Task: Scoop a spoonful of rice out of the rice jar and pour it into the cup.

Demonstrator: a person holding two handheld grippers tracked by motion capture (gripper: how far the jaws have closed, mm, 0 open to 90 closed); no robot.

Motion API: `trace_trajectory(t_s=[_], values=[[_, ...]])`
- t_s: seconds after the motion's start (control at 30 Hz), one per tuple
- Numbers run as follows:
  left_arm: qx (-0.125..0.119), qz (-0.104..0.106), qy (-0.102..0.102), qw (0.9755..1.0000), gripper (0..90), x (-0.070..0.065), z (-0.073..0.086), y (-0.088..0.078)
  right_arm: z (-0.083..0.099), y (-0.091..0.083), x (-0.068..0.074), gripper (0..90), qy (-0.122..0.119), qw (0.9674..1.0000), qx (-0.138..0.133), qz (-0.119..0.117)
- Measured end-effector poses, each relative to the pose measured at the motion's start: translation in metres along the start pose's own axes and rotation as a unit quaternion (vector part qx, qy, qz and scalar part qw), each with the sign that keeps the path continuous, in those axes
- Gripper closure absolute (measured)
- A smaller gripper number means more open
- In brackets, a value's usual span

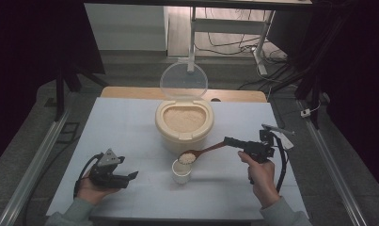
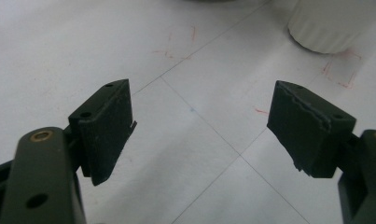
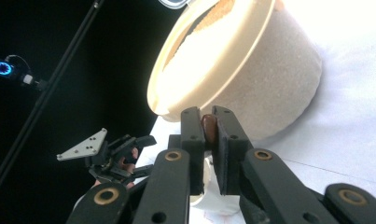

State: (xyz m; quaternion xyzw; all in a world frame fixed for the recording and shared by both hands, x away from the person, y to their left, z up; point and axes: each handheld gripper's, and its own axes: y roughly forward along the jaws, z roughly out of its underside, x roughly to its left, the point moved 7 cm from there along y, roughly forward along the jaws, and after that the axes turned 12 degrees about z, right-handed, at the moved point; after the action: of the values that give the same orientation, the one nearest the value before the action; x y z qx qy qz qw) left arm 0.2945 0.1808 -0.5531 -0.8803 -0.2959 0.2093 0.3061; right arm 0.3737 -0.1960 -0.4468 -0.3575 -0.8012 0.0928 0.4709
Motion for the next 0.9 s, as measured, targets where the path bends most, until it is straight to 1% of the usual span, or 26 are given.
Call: trace_trajectory(t_s=[0.17,0.27,0.3,0.43,0.53,0.67,0.77,0.9], values=[[0.001,0.000,0.000,1.0000,21.7,0.000,0.000,0.000,0.002,0.005,0.000,83.4,-0.016,0.9997,0.008,0.014],[0.001,0.000,0.000,1.0000,21.7,0.000,0.000,0.000,0.002,0.007,0.001,83.4,-0.021,0.9995,0.009,0.020],[0.002,0.000,0.001,1.0000,21.7,0.000,0.000,0.000,0.002,0.008,0.002,83.4,-0.021,0.9995,0.011,0.020],[0.002,0.001,0.001,1.0000,21.7,0.000,0.000,0.000,0.003,0.010,0.005,83.4,-0.037,0.9987,0.014,0.031],[0.002,0.001,0.000,1.0000,21.7,0.000,0.000,0.000,0.003,0.012,0.008,83.4,-0.044,0.9984,0.012,0.034],[0.002,0.001,0.000,1.0000,21.6,0.000,0.000,0.000,0.003,0.013,0.012,83.3,-0.066,0.9966,0.010,0.048],[0.003,0.001,0.000,1.0000,21.6,0.000,0.001,0.000,0.004,0.013,0.015,83.3,-0.080,0.9954,0.007,0.051],[0.003,0.001,0.000,1.0000,21.6,0.000,0.001,0.001,0.005,0.012,0.020,83.3,-0.106,0.9925,0.000,0.061]])
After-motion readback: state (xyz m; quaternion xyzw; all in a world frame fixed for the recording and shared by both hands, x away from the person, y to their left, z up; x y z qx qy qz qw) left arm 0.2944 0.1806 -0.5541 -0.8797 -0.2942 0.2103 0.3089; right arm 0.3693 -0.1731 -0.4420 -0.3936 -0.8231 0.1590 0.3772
